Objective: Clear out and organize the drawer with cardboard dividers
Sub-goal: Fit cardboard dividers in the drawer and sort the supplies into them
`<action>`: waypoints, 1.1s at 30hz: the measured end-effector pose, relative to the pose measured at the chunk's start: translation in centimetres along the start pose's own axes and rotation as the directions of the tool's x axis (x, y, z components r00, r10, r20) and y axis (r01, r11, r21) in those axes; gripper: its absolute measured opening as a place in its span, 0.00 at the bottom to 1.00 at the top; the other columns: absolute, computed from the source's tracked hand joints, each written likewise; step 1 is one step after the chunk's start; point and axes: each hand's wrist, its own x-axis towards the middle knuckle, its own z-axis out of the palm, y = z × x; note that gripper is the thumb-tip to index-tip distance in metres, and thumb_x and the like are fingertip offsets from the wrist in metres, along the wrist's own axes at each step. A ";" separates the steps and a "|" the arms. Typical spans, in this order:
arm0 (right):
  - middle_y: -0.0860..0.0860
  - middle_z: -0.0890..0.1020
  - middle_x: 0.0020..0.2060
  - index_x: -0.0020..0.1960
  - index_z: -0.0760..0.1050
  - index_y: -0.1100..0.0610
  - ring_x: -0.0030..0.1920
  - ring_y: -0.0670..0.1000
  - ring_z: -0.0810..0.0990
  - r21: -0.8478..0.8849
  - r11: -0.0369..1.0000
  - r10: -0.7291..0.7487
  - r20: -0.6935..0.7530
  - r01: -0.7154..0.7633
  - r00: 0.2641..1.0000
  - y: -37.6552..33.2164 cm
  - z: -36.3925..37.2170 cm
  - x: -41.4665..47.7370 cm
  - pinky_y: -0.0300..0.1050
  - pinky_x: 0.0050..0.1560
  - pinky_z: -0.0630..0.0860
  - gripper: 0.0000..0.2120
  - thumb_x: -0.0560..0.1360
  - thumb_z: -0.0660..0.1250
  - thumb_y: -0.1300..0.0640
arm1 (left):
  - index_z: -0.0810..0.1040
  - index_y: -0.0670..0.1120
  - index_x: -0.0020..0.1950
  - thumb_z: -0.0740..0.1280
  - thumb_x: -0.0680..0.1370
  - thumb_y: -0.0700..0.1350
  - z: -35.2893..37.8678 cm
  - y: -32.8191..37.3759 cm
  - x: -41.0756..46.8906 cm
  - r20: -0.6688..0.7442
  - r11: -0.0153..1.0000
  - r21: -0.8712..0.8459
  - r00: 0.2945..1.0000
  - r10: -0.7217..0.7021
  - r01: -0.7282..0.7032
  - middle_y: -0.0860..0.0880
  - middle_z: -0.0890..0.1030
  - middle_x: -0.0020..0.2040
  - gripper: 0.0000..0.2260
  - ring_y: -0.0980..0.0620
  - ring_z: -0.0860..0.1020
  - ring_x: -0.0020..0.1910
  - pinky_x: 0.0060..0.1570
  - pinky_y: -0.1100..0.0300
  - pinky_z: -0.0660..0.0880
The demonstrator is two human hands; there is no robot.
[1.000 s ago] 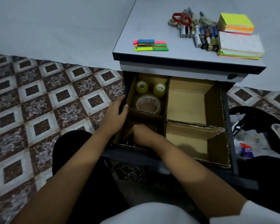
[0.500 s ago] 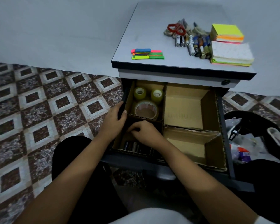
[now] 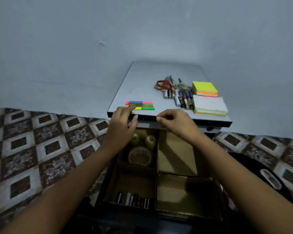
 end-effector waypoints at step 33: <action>0.50 0.70 0.13 0.28 0.70 0.63 0.14 0.47 0.68 -0.261 0.925 0.290 0.011 -0.277 0.957 2.0 -7.7 15.0 0.33 0.20 0.66 0.15 0.72 0.64 0.65 | 0.70 0.41 0.38 0.67 0.73 0.34 10.4 3.6 18.8 0.638 0.782 0.110 0.560 -0.528 0.613 0.42 0.75 0.32 0.08 0.48 0.73 0.28 0.32 0.58 0.71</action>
